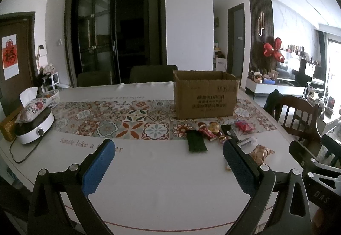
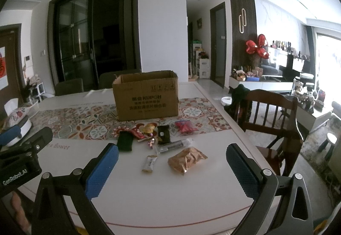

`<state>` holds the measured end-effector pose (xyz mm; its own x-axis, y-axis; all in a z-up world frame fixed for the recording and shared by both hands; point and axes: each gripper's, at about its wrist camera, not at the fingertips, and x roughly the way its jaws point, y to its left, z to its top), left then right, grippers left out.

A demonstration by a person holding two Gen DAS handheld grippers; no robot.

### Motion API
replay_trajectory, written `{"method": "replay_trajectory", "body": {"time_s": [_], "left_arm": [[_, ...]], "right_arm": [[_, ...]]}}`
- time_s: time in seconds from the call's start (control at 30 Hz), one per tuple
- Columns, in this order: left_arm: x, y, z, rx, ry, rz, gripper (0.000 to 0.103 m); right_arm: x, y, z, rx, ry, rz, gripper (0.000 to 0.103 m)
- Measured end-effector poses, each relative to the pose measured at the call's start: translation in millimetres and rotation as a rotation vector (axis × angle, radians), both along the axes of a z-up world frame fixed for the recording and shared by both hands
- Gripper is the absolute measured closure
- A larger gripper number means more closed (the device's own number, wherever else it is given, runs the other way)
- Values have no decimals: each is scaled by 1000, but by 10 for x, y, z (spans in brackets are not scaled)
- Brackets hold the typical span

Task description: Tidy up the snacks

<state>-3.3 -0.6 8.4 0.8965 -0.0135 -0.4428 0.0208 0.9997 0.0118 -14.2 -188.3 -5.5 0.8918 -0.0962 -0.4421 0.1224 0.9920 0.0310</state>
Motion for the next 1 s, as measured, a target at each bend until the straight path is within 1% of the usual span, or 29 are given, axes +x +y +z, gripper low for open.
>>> {"method": "replay_trajectory", "body": {"time_s": [0.13,0.23,0.47,0.53,0.6,0.83,0.93,1.0], "left_arm": [[27,-3,-19,7,13,-15,0],[112,-70,-115,14,35,-41,0],[326,-296,-220,61,66,-116,0],[404,-382,-246,76,70,-143,4],[476,-458,-278,83,83,-171,5],[798,-720,-502,91,171,-256,14],[940,-813,-617,80,215,-280,17],[1019,-860,-696,73,241,-293,19]], "right_arm": [[3,-10,8,9,7,0,1],[21,-30,5,23,16,-2,1],[206,-237,-272,65,63,-15,1],[275,-302,-326,74,77,-28,1],[323,-348,-359,81,84,-37,1],[580,-570,-511,136,101,-65,1],[696,-634,-607,155,121,-70,5],[765,-655,-679,165,137,-70,6]]}}
